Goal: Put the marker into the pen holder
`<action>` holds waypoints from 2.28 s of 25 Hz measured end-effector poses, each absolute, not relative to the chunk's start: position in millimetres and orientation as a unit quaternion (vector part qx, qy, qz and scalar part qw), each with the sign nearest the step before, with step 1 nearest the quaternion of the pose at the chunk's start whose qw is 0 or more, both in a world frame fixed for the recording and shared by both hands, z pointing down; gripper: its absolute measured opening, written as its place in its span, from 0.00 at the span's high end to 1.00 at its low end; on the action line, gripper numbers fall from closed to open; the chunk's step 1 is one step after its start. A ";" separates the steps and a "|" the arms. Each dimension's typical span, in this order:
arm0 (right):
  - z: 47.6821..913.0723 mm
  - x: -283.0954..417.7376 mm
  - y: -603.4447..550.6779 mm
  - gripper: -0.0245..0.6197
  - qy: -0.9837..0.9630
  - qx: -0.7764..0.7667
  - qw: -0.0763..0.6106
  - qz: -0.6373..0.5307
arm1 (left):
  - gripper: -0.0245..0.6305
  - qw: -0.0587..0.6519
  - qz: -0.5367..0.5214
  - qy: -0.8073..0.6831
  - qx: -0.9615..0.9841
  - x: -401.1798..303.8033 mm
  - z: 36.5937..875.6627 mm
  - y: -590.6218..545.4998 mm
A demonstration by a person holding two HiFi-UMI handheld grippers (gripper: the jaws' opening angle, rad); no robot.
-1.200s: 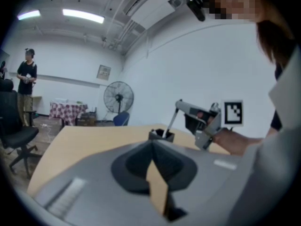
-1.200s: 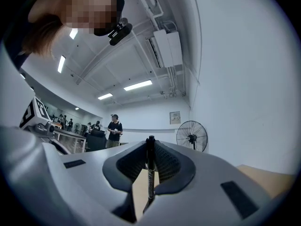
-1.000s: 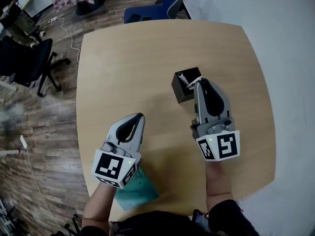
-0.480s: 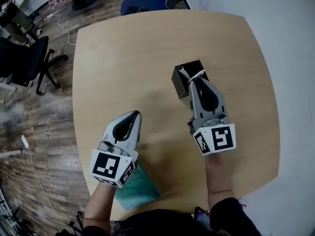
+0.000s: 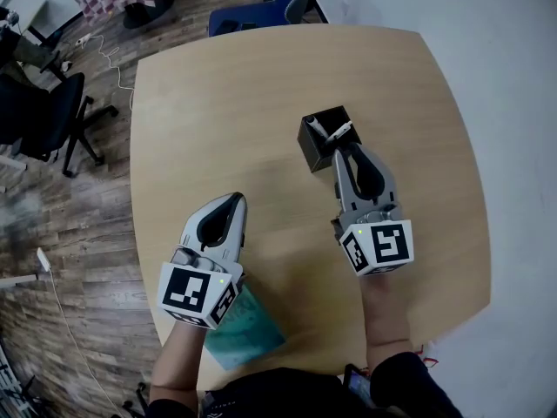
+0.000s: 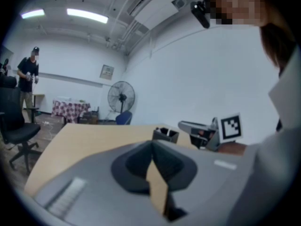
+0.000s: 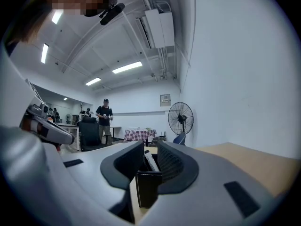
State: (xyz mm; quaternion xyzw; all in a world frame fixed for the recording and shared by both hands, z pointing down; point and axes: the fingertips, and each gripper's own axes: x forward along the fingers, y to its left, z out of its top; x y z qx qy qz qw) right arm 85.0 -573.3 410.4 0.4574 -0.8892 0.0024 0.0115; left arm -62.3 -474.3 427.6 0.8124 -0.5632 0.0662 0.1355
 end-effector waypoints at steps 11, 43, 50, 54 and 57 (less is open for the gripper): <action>379.0 90.6 -513.7 0.86 -0.882 0.471 0.025 -0.006 | 0.95 0.102 0.029 -0.569 0.816 -71.1 380.0 -430.7; 300.3 57.1 -307.3 0.96 -0.867 0.497 0.028 -0.026 | 0.95 0.065 -0.021 -0.568 0.820 -126.3 309.7 -254.9; 307.0 49.2 -285.0 0.96 -0.869 0.493 0.032 -0.015 | 0.95 0.070 -0.020 -0.581 0.811 -141.1 314.7 -231.7; 310.6 41.2 -275.1 0.96 -0.874 0.485 0.033 -0.010 | 0.95 0.072 -0.020 -0.590 0.804 -149.9 316.1 -220.9; 310.4 35.9 -268.4 0.96 -0.877 0.480 0.032 -0.009 | 0.95 0.071 -0.019 -0.595 0.800 -154.7 315.1 -213.6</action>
